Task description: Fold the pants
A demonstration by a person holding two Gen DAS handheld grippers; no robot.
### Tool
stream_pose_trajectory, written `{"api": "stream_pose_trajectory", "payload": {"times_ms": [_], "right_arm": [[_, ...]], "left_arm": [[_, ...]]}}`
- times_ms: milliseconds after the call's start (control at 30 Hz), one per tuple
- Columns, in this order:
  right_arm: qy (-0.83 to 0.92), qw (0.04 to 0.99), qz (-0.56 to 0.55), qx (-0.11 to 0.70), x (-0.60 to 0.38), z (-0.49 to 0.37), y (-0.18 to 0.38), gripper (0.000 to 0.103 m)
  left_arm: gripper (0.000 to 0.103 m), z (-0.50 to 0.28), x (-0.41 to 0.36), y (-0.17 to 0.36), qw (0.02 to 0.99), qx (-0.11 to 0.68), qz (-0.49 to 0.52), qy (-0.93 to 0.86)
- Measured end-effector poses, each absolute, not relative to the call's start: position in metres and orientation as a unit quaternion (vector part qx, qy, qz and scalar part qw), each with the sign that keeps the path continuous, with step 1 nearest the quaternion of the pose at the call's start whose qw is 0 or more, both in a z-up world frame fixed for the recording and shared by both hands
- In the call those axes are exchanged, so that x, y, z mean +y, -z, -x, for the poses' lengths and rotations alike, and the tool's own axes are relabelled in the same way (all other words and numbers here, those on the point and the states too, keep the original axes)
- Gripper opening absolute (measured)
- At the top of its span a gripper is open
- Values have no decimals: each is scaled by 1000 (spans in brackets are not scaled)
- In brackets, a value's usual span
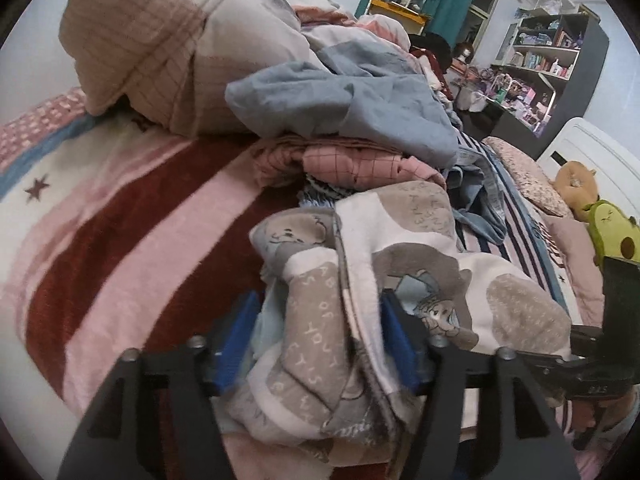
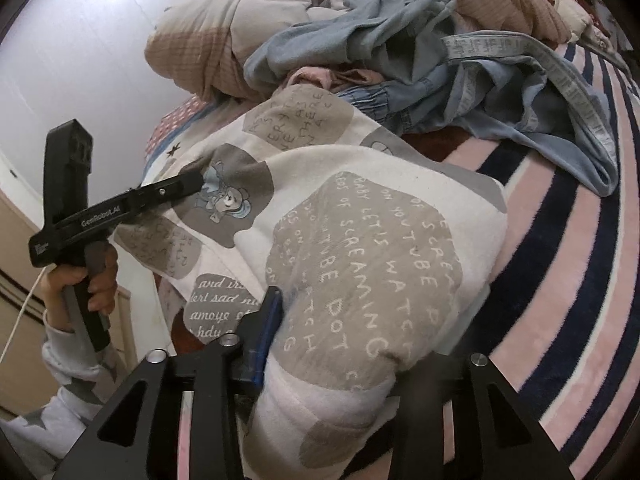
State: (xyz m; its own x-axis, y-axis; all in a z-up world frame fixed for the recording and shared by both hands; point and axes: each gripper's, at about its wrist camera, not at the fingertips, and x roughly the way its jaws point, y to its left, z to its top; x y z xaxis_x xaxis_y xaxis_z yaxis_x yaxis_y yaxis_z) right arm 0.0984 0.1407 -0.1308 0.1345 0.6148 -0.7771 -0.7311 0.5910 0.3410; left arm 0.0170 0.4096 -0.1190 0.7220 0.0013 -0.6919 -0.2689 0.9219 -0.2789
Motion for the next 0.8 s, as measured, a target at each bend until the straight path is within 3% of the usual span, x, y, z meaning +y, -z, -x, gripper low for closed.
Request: {"api": "stream_pose_trajectory", "payload": {"times_ms": [67,233,433,800], "right_arm": [[-443,755,67,479,138,-96,129,50],[-432,768,87,464,125,-88,120,60],[-420,794,79,432,92,-75,96,72],[-382,859,51,335,-7,-37,39,92]], "left_arm": [[83,-13,408,116,912,359,179,-86],[85,-1,395,109,917,354,146,-110],[98,21,359,78,937,311,89,-133],[100,53,239,11,974,198,25,-104]]}}
